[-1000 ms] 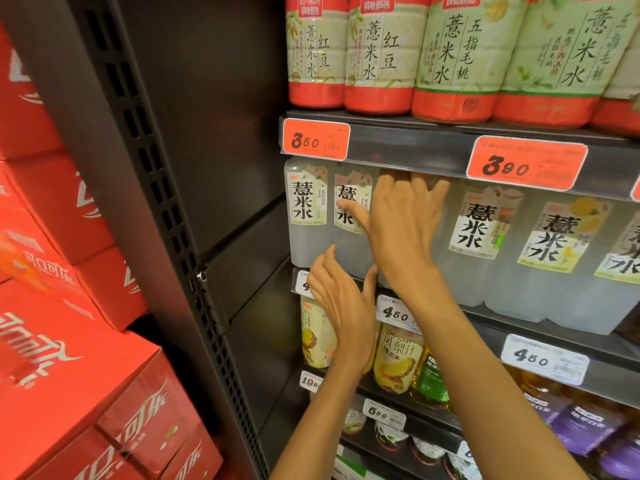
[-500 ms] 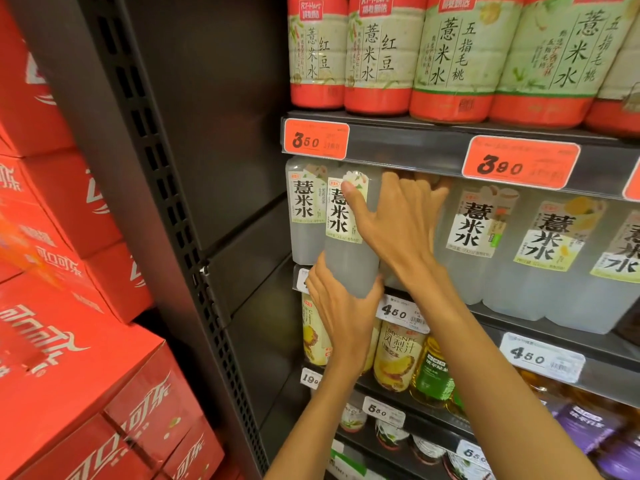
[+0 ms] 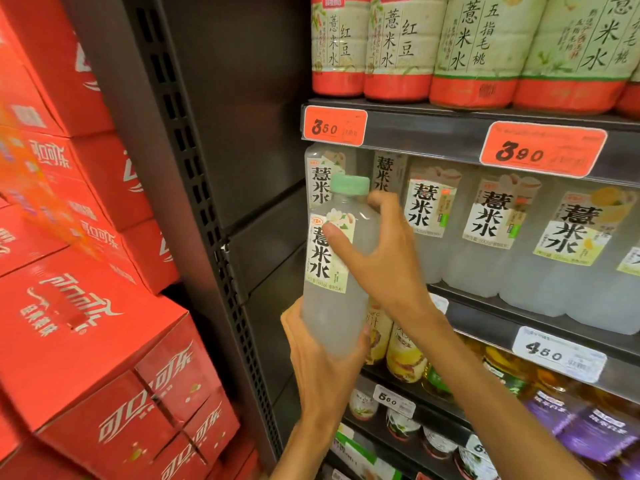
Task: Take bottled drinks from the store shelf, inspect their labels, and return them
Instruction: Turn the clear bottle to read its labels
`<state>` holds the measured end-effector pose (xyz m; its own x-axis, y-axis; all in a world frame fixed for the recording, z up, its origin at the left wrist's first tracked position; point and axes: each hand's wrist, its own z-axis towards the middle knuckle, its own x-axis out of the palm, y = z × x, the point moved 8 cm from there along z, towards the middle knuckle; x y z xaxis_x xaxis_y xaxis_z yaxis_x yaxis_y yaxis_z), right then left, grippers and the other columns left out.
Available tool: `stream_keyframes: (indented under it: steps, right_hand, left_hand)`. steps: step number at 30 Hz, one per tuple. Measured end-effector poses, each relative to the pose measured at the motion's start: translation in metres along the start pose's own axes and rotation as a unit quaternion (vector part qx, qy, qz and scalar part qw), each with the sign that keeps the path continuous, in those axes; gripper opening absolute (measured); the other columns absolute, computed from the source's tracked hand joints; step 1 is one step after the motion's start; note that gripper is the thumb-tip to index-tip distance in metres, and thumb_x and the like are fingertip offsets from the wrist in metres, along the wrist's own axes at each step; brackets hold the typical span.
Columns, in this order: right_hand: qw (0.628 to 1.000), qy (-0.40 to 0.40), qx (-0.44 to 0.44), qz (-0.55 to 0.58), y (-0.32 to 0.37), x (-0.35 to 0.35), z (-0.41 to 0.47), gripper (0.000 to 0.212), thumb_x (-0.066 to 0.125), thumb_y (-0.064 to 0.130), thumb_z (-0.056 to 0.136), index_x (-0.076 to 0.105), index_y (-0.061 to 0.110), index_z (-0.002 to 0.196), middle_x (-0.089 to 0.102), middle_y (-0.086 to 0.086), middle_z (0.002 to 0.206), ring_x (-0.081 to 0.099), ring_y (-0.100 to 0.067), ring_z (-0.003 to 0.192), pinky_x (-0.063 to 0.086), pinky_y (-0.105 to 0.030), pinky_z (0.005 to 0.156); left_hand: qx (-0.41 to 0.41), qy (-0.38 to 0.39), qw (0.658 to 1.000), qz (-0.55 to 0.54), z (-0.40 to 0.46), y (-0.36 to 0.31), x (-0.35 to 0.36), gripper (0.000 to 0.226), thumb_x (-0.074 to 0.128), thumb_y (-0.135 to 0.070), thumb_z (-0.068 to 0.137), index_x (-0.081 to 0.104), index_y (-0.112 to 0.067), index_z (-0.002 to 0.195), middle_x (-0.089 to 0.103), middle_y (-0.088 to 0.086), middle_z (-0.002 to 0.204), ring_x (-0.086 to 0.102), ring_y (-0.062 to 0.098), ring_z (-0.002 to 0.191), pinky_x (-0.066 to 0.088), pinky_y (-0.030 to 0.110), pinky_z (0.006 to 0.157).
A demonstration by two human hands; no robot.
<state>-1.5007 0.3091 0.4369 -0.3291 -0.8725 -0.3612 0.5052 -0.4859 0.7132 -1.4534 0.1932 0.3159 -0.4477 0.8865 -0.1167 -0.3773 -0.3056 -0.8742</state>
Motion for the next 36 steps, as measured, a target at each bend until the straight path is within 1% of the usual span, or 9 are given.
stream_keyframes:
  steps: [3, 9, 15, 18, 23, 27, 29, 32, 36]
  right_hand:
    - [0.977, 0.038, 0.098, 0.187, -0.009, 0.012, -0.009, 0.051, 0.074, 0.033, 0.08, 0.041, 0.027, 0.119, 0.062, 0.005, 0.112, 0.064, -0.008, 0.099, 0.056, -0.028, 0.082]
    - [0.94, 0.102, 0.148, 0.29, -0.013, 0.016, -0.011, 0.058, 0.077, 0.038, 0.073, 0.05, 0.029, 0.123, 0.067, 0.003, 0.114, 0.067, -0.013, 0.102, 0.056, -0.037, 0.085]
    - [0.846, 0.194, 0.177, 0.464, -0.007, 0.022, -0.012, 0.07, 0.08, 0.036, 0.068, 0.052, 0.013, 0.127, 0.068, -0.005, 0.114, 0.066, -0.025, 0.107, 0.055, -0.04, 0.084]
    - [0.872, 0.16, 0.173, 0.429, -0.01, 0.014, -0.015, 0.044, 0.068, 0.03, 0.077, 0.058, 0.018, 0.118, 0.072, 0.001, 0.1, 0.069, -0.019, 0.099, 0.056, -0.033, 0.074]
    - [0.945, 0.072, 0.149, 0.282, 0.0, -0.001, -0.019, 0.055, 0.079, 0.035, 0.076, 0.052, 0.023, 0.122, 0.067, 0.004, 0.111, 0.067, -0.009, 0.097, 0.058, -0.034, 0.08]
    - [0.955, 0.093, 0.159, 0.231, 0.005, -0.004, -0.02, 0.069, 0.08, 0.049, 0.068, 0.05, 0.024, 0.125, 0.062, -0.002, 0.119, 0.064, -0.015, 0.104, 0.055, -0.039, 0.087]
    - [0.933, 0.142, 0.176, 0.28, 0.003, -0.008, -0.018, 0.07, 0.075, 0.055, 0.066, 0.054, 0.022, 0.124, 0.068, -0.001, 0.112, 0.068, -0.014, 0.098, 0.055, -0.031, 0.082]
    - [0.882, 0.203, 0.201, 0.374, -0.005, -0.007, -0.016, 0.049, 0.071, 0.044, 0.073, 0.063, 0.018, 0.113, 0.073, -0.001, 0.101, 0.07, -0.014, 0.094, 0.055, -0.028, 0.079]
    - [0.724, 0.285, 0.261, 0.572, -0.008, 0.02, -0.032, 0.057, 0.07, 0.034, 0.076, 0.054, 0.013, 0.126, 0.062, -0.019, 0.126, 0.059, -0.032, 0.118, 0.045, -0.05, 0.101]
  left_hand:
    - [-0.014, 0.02, 1.0, -0.008, -0.011, -0.002, -0.007, 0.073, 0.075, -0.056, 0.057, 0.03, -0.05, 0.114, 0.04, -0.016, 0.117, 0.049, -0.001, 0.109, 0.05, 0.014, 0.074]
    - [-0.074, 0.104, 0.989, -0.07, -0.009, -0.007, -0.013, 0.08, 0.079, -0.049, 0.051, 0.037, -0.045, 0.118, 0.047, -0.036, 0.107, 0.052, -0.006, 0.104, 0.056, 0.022, 0.074]
    - [-0.127, 0.257, 0.942, -0.175, -0.016, -0.009, -0.007, 0.077, 0.078, -0.045, 0.053, 0.05, -0.029, 0.123, 0.062, -0.011, 0.112, 0.06, 0.01, 0.107, 0.053, 0.025, 0.077]
    - [-0.105, 0.276, 0.943, -0.156, -0.02, -0.015, -0.005, 0.079, 0.075, -0.045, 0.059, 0.044, -0.029, 0.13, 0.058, -0.011, 0.122, 0.057, 0.005, 0.113, 0.05, 0.021, 0.084]
    - [-0.054, 0.286, 0.95, -0.116, -0.012, -0.035, 0.004, 0.082, 0.08, -0.043, 0.06, 0.031, -0.061, 0.125, 0.047, -0.04, 0.118, 0.05, -0.009, 0.115, 0.05, 0.013, 0.083]
    - [-0.072, 0.227, 0.97, -0.051, -0.008, -0.033, 0.007, 0.064, 0.084, -0.028, 0.062, 0.045, -0.047, 0.11, 0.06, -0.018, 0.106, 0.06, 0.001, 0.099, 0.056, 0.021, 0.072]
    - [-0.106, 0.243, 0.96, -0.087, -0.011, -0.025, 0.005, 0.057, 0.08, -0.029, 0.062, 0.051, -0.04, 0.11, 0.066, -0.012, 0.103, 0.062, -0.002, 0.098, 0.054, 0.018, 0.072]
    - [-0.181, 0.377, 0.882, -0.217, -0.026, -0.024, 0.011, 0.057, 0.08, -0.032, 0.063, 0.061, -0.028, 0.117, 0.07, -0.005, 0.11, 0.065, 0.015, 0.105, 0.055, 0.026, 0.079]
    - [-0.21, 0.468, 0.805, -0.298, -0.039, -0.032, 0.015, 0.051, 0.084, -0.039, 0.065, 0.067, -0.033, 0.113, 0.069, -0.002, 0.111, 0.064, 0.017, 0.105, 0.053, 0.031, 0.083]
